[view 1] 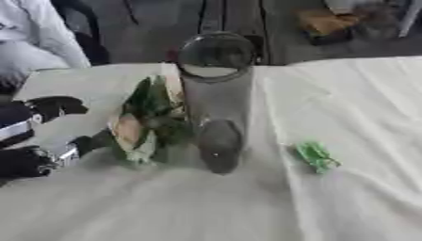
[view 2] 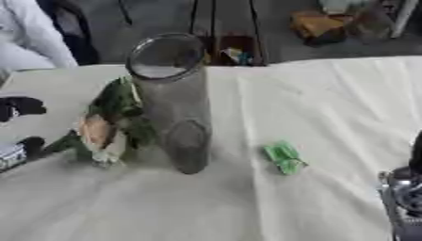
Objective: Arrange flowers into the vase.
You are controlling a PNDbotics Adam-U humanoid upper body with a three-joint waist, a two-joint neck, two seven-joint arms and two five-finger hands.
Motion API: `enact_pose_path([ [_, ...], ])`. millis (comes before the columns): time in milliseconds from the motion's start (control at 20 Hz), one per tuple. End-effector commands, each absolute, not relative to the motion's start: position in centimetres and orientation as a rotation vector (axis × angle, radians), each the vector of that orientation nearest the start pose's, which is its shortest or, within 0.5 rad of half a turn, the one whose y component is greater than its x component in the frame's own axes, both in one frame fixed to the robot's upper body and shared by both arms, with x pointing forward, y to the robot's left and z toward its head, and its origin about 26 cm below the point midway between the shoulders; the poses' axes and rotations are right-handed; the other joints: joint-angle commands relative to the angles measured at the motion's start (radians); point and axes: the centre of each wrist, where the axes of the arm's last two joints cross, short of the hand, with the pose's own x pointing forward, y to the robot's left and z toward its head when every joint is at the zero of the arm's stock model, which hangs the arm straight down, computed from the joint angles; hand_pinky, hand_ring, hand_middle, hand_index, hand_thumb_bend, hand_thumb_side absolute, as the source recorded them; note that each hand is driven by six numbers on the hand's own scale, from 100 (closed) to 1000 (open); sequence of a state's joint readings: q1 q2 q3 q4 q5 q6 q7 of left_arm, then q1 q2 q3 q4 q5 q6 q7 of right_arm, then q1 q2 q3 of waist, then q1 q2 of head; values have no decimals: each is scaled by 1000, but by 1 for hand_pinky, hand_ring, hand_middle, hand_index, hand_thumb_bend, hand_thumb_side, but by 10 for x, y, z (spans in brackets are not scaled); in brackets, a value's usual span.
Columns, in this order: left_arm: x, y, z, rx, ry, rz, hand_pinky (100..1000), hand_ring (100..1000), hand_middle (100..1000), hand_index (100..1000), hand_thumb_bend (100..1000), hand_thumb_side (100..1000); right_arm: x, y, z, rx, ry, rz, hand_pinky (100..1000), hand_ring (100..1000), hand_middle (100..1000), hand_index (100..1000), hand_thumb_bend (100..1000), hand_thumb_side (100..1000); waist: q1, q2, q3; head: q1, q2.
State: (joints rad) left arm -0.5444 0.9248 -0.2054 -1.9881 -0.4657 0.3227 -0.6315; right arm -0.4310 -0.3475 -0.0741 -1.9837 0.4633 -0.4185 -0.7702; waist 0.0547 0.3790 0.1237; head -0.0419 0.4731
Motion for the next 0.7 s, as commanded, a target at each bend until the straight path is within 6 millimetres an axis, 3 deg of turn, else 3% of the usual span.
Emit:
enact_pose_path([
  [50,296,277,307,880,-1442,-1522,904,1000,1000,1000,222,972,307,-270,251,837,3005,307,558,626,532,715,100,889,0,-18,2,2,-9],
  [400,296,277,307,880,-1444,-1522,903,1000,1000,1000,227,980,307,-270,251,833,3008,304,560,626,532,715,100,889,1,-19,2,3,-9],
  [700,296,274,307,902,-1394,-1555,895,988,1000,1000,313,951,307,-269,251,827,3014,298,561,626,531,715,100,890,3,-19,0,5,-8],
])
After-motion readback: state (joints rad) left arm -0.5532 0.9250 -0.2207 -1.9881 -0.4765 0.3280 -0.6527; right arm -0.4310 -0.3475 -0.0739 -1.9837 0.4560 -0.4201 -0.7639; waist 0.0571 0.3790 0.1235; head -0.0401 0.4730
